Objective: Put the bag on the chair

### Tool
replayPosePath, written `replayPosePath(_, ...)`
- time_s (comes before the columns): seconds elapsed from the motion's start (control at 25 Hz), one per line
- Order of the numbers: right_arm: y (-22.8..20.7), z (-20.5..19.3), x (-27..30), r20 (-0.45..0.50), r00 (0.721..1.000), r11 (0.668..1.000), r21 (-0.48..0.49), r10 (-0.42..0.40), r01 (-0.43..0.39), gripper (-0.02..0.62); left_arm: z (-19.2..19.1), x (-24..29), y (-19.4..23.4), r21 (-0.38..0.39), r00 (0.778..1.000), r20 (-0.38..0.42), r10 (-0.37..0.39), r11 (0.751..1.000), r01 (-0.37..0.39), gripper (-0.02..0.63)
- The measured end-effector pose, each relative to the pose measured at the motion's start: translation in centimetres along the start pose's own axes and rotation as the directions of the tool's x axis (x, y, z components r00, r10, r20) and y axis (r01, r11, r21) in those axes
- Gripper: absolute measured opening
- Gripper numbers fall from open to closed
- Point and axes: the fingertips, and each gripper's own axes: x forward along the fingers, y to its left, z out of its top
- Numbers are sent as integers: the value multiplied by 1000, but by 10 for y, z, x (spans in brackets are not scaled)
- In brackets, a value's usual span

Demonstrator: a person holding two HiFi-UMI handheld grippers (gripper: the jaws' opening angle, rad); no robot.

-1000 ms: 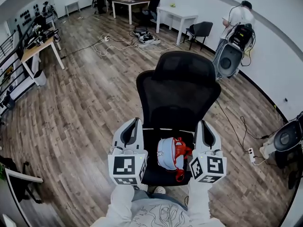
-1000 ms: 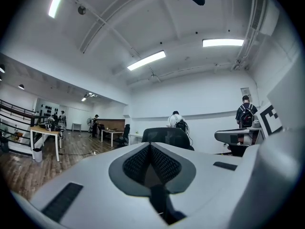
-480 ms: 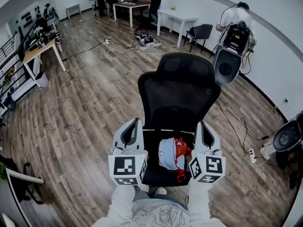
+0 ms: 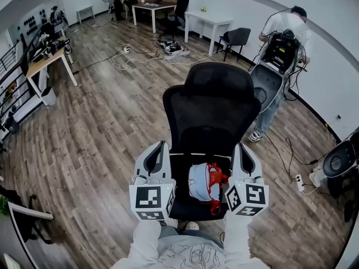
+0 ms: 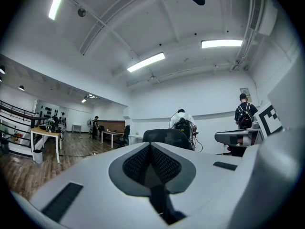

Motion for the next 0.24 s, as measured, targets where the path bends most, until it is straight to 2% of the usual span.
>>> replayPosePath(0.24, -3, 0, 7, -7, 1000, 1000, -3, -4, 4, 14, -1, 7, 1, 0, 1000, -10, 2, 1000, -2, 6)
